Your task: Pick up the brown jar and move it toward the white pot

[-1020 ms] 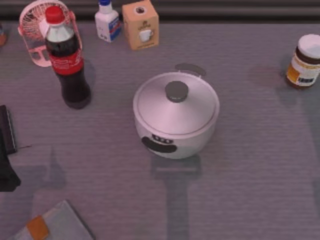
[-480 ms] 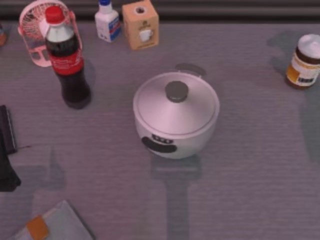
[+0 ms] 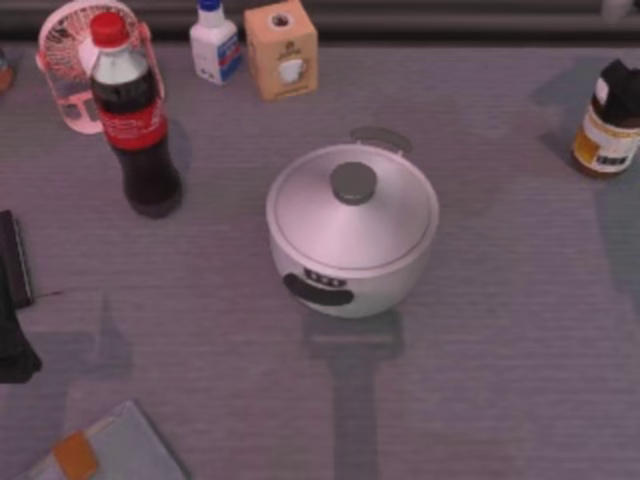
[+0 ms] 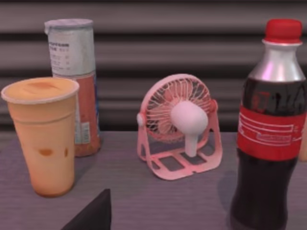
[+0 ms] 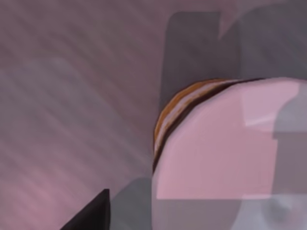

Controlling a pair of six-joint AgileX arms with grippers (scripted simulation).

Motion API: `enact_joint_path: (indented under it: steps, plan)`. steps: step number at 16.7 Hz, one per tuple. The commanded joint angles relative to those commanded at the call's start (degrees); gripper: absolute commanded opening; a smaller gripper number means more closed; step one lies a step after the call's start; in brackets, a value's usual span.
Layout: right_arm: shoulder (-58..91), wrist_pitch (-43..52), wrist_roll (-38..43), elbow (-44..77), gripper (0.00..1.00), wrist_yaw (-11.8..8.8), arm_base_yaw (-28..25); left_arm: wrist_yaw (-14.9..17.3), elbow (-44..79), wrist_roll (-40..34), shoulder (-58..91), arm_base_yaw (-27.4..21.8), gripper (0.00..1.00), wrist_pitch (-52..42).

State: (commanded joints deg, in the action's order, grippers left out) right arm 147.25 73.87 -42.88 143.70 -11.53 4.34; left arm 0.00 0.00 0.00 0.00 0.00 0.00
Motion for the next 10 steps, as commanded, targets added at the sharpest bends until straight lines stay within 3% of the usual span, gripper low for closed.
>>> enact_joint_path:
  steps: [10]
  plan:
    - [2.0,-6.1,0.8,-4.0,1.00,0.2,-0.8,0.0,0.0,0.0,0.0,0.0,1.00,0.0]
